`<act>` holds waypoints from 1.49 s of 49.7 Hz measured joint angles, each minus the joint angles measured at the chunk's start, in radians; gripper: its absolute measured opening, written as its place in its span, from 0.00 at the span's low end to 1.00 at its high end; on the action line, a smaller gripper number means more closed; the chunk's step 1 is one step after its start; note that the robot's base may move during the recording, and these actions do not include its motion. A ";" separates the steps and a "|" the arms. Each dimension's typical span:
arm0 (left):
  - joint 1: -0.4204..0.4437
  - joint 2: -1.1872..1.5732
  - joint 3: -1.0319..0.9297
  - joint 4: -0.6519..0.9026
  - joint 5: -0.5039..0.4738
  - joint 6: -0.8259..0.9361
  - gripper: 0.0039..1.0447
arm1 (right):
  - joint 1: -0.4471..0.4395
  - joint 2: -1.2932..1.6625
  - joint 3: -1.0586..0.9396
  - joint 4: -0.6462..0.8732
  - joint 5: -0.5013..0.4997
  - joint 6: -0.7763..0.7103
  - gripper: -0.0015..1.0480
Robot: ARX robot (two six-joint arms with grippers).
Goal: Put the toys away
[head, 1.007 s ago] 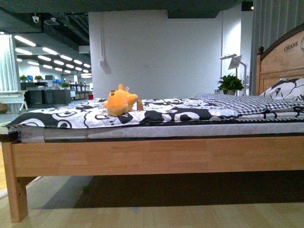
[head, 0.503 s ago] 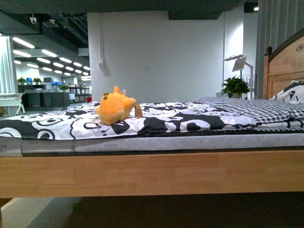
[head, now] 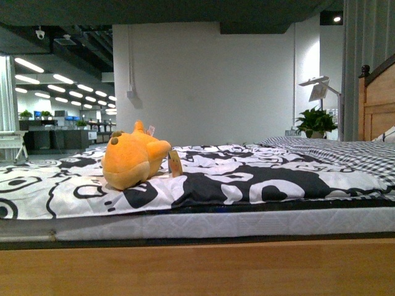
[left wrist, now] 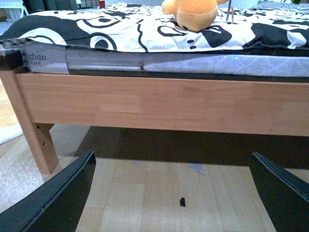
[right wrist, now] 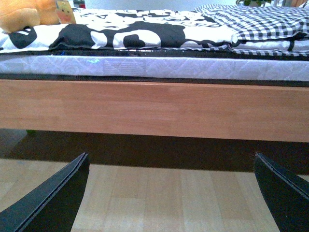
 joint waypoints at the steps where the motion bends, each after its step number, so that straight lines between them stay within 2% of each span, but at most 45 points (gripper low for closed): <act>1: 0.000 0.000 0.000 0.000 0.000 0.000 0.95 | 0.000 0.000 0.000 0.000 0.000 0.000 1.00; 74: 0.000 0.000 0.000 0.000 0.003 0.000 0.95 | 0.000 0.000 0.000 0.000 0.003 0.000 1.00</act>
